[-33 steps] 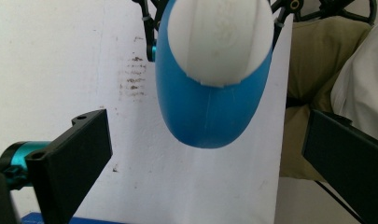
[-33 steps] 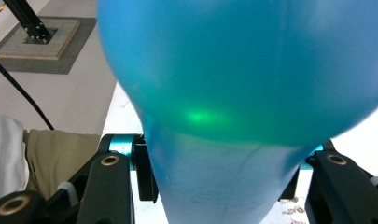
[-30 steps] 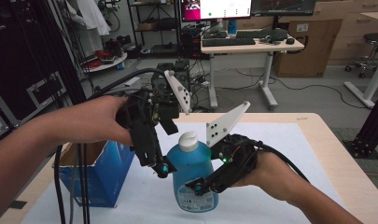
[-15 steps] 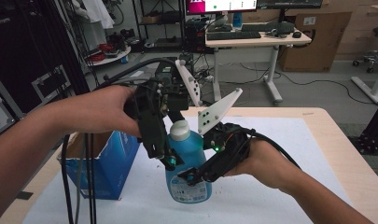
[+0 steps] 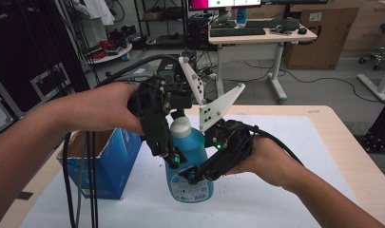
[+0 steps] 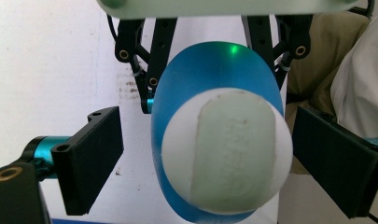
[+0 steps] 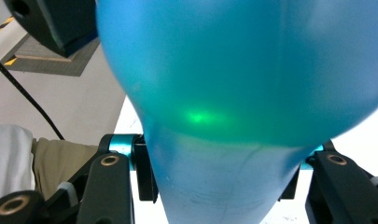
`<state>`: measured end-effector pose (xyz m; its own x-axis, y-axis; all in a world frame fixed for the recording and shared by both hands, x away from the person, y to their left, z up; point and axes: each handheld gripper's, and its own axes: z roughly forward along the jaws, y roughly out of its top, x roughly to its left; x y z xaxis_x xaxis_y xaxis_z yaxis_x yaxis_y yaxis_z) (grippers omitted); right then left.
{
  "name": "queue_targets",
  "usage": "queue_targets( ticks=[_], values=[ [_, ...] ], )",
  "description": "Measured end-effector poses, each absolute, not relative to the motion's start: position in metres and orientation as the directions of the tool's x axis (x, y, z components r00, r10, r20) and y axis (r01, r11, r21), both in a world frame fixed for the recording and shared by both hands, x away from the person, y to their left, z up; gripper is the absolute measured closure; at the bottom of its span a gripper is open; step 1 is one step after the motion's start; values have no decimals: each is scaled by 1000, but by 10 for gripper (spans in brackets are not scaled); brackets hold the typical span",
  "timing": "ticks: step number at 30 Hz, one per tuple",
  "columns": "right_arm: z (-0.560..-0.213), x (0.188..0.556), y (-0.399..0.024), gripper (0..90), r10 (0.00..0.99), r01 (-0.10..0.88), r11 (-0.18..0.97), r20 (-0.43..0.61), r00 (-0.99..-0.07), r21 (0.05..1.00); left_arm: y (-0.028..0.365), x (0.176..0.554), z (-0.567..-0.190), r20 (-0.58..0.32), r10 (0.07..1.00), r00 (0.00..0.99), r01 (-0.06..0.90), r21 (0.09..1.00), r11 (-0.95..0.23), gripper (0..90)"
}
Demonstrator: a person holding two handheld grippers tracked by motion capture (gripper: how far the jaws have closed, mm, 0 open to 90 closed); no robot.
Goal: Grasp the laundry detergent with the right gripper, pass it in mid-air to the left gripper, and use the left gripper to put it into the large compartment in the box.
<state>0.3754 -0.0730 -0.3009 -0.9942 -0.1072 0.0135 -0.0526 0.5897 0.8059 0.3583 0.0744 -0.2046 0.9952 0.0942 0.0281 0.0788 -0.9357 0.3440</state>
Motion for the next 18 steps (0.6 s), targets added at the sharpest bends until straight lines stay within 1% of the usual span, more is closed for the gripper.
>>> queue_targets(
  ticks=[4,11,14,16,18],
  values=[
    [-300,376,-74,464,-106,-54,588,11,-994,807,73,358,-207,30,97,995,81,341,-937,97],
    [-301,376,-74,464,-104,-51,585,12,-994,810,75,360,-207,35,90,995,72,350,-934,171],
    [-301,376,-73,464,-106,-51,586,14,-994,809,74,360,-208,33,84,996,68,346,-936,181],
    [-301,376,-73,464,-108,-49,586,18,-994,809,73,360,-208,36,74,997,57,347,-936,218],
    [-301,376,-73,464,-109,-49,584,18,-994,810,72,360,-209,33,77,997,61,347,-936,218]
  ],
)
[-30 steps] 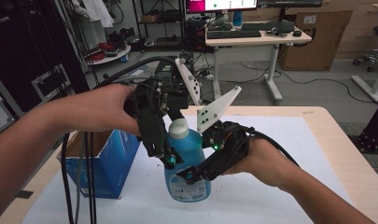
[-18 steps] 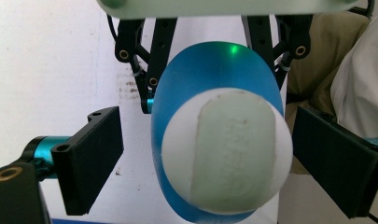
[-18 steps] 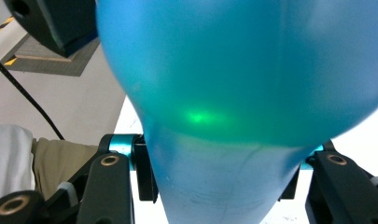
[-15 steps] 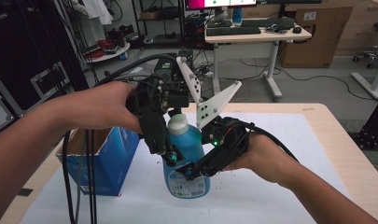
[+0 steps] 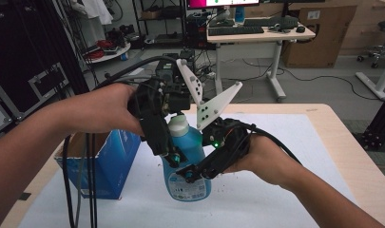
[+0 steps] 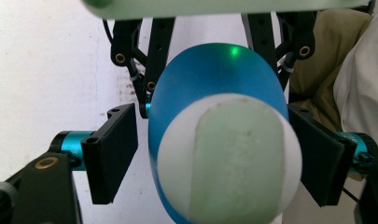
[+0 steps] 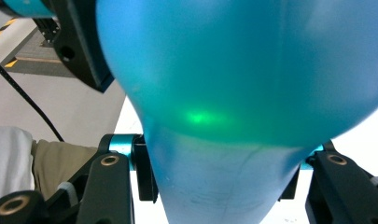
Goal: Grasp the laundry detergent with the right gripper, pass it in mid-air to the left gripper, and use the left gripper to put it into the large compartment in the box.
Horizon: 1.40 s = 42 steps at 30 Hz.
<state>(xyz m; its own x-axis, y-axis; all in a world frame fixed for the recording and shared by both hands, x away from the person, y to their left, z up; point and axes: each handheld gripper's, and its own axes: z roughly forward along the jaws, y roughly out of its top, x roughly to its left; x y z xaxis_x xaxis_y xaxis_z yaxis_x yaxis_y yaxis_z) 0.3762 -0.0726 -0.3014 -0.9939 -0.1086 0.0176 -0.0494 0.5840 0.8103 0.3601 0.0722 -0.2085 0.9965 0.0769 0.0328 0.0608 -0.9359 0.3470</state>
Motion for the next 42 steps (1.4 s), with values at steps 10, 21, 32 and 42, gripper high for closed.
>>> queue_targets(
  ticks=[10,21,32,42],
  values=[
    [-301,376,-73,464,-109,-49,582,18,-994,812,70,359,-212,33,56,998,41,348,-937,312],
    [-302,376,-73,464,-115,-54,582,16,-993,812,70,358,-213,36,40,999,25,341,-940,374],
    [-300,375,-74,457,-117,-56,574,13,-993,817,69,357,-209,42,36,998,20,345,-938,377],
    [-296,380,-79,201,-67,7,559,53,-996,829,74,355,-195,53,38,998,19,323,-946,379]
  ],
)
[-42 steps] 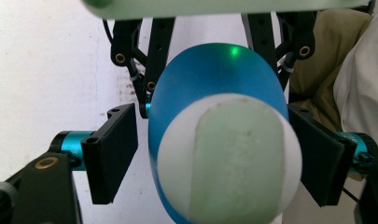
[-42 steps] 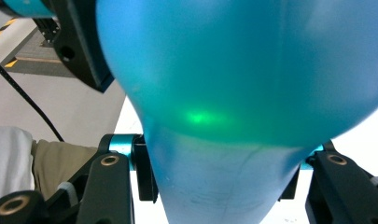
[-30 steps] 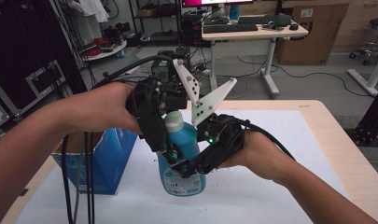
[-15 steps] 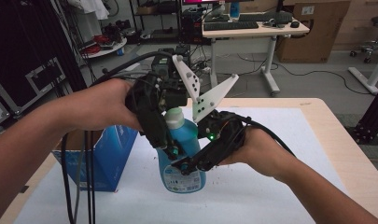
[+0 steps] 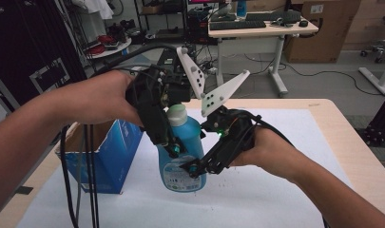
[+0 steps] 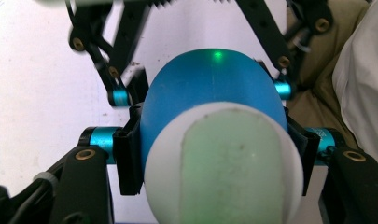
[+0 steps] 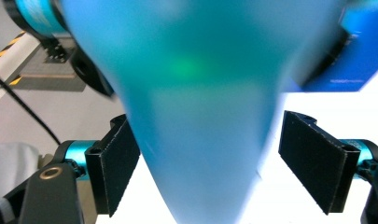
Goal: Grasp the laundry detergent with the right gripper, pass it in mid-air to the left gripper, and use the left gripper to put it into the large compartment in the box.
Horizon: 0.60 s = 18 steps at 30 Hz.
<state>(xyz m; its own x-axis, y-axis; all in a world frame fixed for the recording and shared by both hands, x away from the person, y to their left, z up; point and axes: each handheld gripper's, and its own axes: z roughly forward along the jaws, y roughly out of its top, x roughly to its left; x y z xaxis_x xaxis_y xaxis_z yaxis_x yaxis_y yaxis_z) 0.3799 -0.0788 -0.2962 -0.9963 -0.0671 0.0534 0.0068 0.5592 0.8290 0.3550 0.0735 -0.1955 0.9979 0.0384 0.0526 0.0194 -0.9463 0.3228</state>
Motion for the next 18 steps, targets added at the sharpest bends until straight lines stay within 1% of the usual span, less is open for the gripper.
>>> queue_targets(
  ticks=[2,3,4,8,10,14,16,18],
  values=[
    [-295,381,-82,199,-63,11,567,57,-996,823,75,355,-194,54,41,998,21,321,-947,379],
    [-295,382,-83,190,-58,17,573,61,-996,819,79,355,-191,54,60,997,40,322,-946,379],
    [-293,383,-87,109,-35,34,599,69,-997,800,81,356,-188,56,69,996,48,311,-949,378],
    [-290,386,-97,108,35,62,660,51,-998,749,92,359,-180,61,135,989,109,322,-940,378],
    [-288,388,-103,108,34,63,691,54,-998,720,98,361,-175,73,166,983,134,321,-937,378],
    [-280,389,-113,108,45,44,738,16,-999,673,109,364,-165,88,232,969,193,321,-927,377],
    [-276,389,-119,108,35,42,752,25,-999,658,115,366,-160,91,267,959,225,326,-918,377],
    [-272,391,-124,107,52,67,760,42,-998,647,121,367,-155,92,303,949,258,332,-907,377]
  ],
)
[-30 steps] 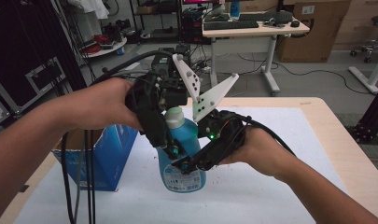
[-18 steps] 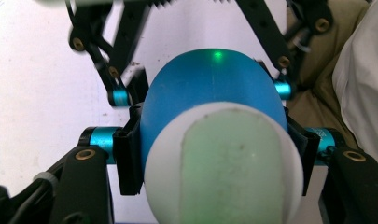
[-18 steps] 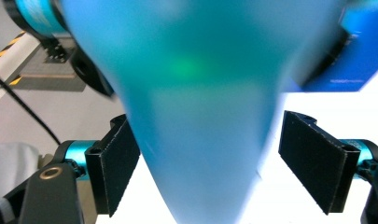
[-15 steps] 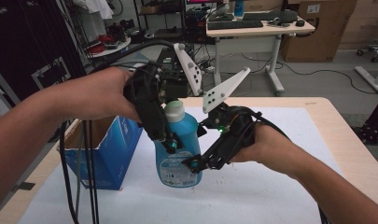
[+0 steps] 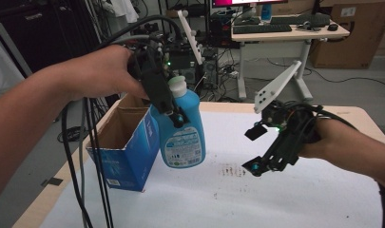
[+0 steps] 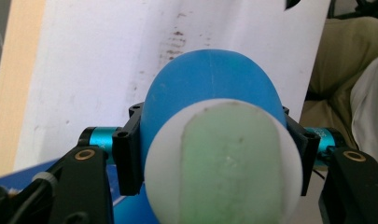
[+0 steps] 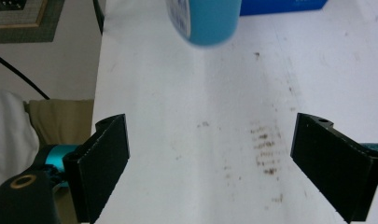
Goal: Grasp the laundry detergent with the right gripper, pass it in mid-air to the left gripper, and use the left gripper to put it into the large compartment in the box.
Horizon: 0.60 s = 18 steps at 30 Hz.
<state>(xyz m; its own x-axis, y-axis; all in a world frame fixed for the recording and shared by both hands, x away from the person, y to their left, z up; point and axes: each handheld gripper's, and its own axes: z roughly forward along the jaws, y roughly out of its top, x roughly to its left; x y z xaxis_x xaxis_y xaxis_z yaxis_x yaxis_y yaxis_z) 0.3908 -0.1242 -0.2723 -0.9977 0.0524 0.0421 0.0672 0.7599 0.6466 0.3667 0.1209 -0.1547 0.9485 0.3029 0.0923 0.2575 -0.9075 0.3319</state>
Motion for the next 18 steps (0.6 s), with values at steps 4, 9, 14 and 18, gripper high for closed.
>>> queue_targets(
  ticks=[4,9,14,18],
  values=[
    [-267,393,-135,6,85,93,791,43,-995,605,133,369,-145,99,363,926,311,342,-887,377],
    [-266,395,-150,7,100,104,813,39,-994,572,148,373,-130,104,429,897,370,351,-860,377],
    [-264,393,-162,7,92,96,830,33,-995,549,163,376,-117,93,489,867,422,385,-821,377],
    [-263,391,-167,7,108,88,847,-7,-994,524,177,377,-112,88,544,834,471,400,-786,377]
  ],
)
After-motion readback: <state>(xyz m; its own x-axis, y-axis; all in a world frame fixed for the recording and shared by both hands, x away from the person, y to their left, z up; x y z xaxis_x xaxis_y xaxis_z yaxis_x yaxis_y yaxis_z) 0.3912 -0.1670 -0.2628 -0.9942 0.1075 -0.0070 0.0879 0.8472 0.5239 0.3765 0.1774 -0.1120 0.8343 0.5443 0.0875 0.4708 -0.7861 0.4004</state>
